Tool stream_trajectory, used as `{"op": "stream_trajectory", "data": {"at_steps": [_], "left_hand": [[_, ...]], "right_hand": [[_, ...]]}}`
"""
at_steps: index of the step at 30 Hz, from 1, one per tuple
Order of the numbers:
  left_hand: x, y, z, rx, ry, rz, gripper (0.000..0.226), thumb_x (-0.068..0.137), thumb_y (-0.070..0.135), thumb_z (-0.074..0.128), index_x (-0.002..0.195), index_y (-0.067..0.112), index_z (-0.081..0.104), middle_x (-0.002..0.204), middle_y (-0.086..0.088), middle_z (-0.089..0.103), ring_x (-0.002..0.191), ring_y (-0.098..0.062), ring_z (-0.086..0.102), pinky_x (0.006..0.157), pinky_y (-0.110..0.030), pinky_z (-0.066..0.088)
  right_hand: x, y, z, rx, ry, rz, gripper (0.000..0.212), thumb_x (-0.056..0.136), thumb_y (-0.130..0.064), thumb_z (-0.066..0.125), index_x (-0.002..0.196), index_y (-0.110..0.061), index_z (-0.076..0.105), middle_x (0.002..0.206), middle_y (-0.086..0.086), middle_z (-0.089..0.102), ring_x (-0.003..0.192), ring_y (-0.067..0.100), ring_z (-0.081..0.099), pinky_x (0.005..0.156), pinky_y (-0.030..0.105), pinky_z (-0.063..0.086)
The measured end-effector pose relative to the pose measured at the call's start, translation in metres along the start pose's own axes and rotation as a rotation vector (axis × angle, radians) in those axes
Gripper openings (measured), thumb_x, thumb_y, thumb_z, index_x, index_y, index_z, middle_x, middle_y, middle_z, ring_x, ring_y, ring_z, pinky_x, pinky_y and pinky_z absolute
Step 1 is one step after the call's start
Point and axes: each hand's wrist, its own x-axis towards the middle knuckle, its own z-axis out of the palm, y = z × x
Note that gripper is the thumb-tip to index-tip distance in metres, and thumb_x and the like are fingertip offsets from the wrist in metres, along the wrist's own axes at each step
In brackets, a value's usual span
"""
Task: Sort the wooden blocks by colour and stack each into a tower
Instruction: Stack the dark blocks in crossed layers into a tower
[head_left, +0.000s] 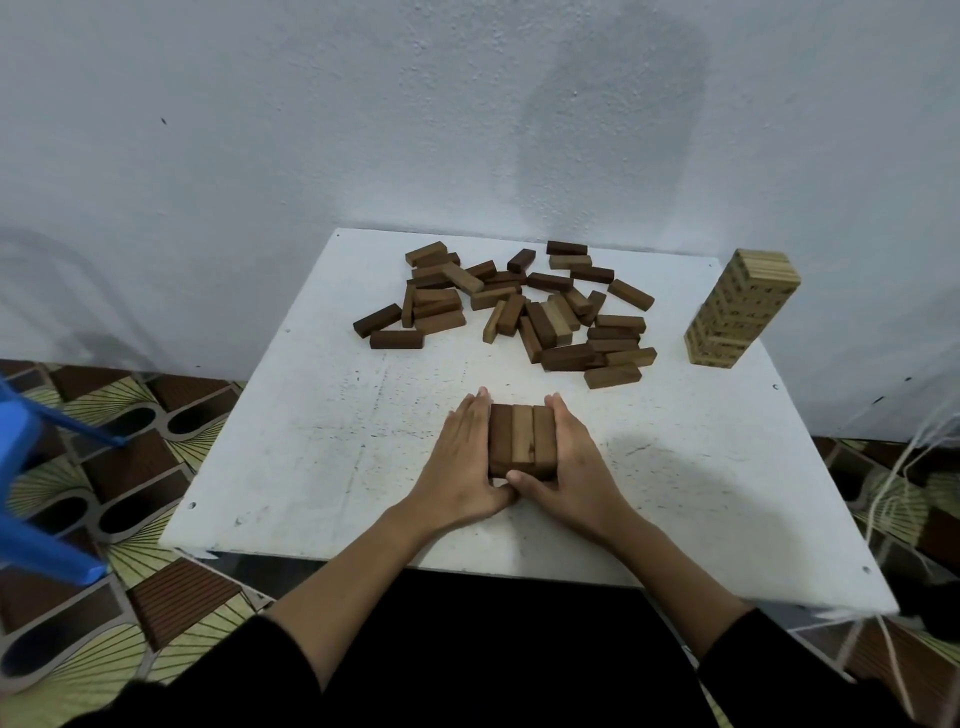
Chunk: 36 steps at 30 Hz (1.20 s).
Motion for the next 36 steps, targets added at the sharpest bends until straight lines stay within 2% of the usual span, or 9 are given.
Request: {"op": "stream_trajectory", "data": {"at_steps": [5, 12, 16, 20, 28, 36], "left_hand": [[0.0011, -0.0024, 0.0022, 0.037, -0.014, 0.001, 0.108, 0.070, 0.052, 0.050, 0.150, 0.008, -0.007, 0.160, -0.005, -0.004, 0.146, -0.014, -0.008, 0.118, -0.027, -0.006], [0.0017, -0.0025, 0.0017, 0.058, -0.036, -0.014, 0.109, 0.069, 0.054, 0.047, 0.150, 0.009, -0.009, 0.160, -0.004, -0.006, 0.146, -0.014, -0.009, 0.119, -0.028, -0.005], [0.0011, -0.0039, 0.0020, 0.076, -0.042, -0.019, 0.109, 0.070, 0.056, 0.045, 0.150, 0.009, -0.012, 0.160, -0.004, -0.008, 0.146, -0.014, -0.011, 0.117, -0.026, -0.008], [0.0017, -0.0035, 0.0013, 0.120, -0.054, -0.025, 0.109, 0.071, 0.059, 0.042, 0.149, 0.006, -0.013, 0.160, -0.007, -0.010, 0.146, -0.016, -0.014, 0.113, -0.023, -0.013], [0.0013, -0.0033, -0.0008, 0.157, -0.092, -0.039, 0.109, 0.070, 0.061, 0.038, 0.149, 0.004, -0.012, 0.159, -0.008, -0.013, 0.145, -0.016, -0.018, 0.115, -0.026, -0.012], [0.0014, -0.0029, -0.0005, 0.165, -0.113, -0.055, 0.109, 0.071, 0.062, 0.036, 0.148, 0.004, -0.014, 0.159, -0.008, -0.015, 0.145, -0.017, -0.019, 0.115, -0.027, -0.012]], "right_hand": [[-0.0019, 0.0023, -0.0013, -0.029, -0.004, 0.003, 0.108, 0.074, -0.068, 0.052, 0.150, -0.007, 0.006, 0.154, 0.009, 0.023, 0.139, 0.021, 0.027, 0.111, 0.031, 0.024], [-0.0016, 0.0048, -0.0007, -0.104, -0.058, 0.010, 0.111, 0.072, -0.075, 0.046, 0.150, -0.010, 0.002, 0.157, 0.006, 0.015, 0.143, 0.021, 0.019, 0.115, 0.037, 0.020], [-0.0025, 0.0063, 0.0012, -0.154, -0.067, 0.026, 0.124, 0.062, -0.093, 0.023, 0.150, -0.008, 0.004, 0.158, 0.007, 0.013, 0.144, 0.022, 0.015, 0.116, 0.034, 0.012], [-0.0026, 0.0067, 0.0000, -0.250, -0.083, 0.023, 0.127, 0.058, -0.095, 0.002, 0.150, -0.007, 0.006, 0.158, 0.008, 0.010, 0.146, 0.022, 0.007, 0.114, 0.030, 0.000], [-0.0046, 0.0085, 0.0005, -0.326, -0.114, 0.032, 0.128, 0.057, -0.094, -0.006, 0.150, -0.006, 0.002, 0.159, 0.007, 0.002, 0.146, 0.019, -0.002, 0.112, 0.028, -0.010], [-0.0051, 0.0070, -0.0010, -0.350, -0.118, 0.033, 0.127, 0.057, -0.093, -0.009, 0.150, -0.007, 0.003, 0.159, 0.007, 0.003, 0.146, 0.019, -0.003, 0.111, 0.029, -0.010]]}}
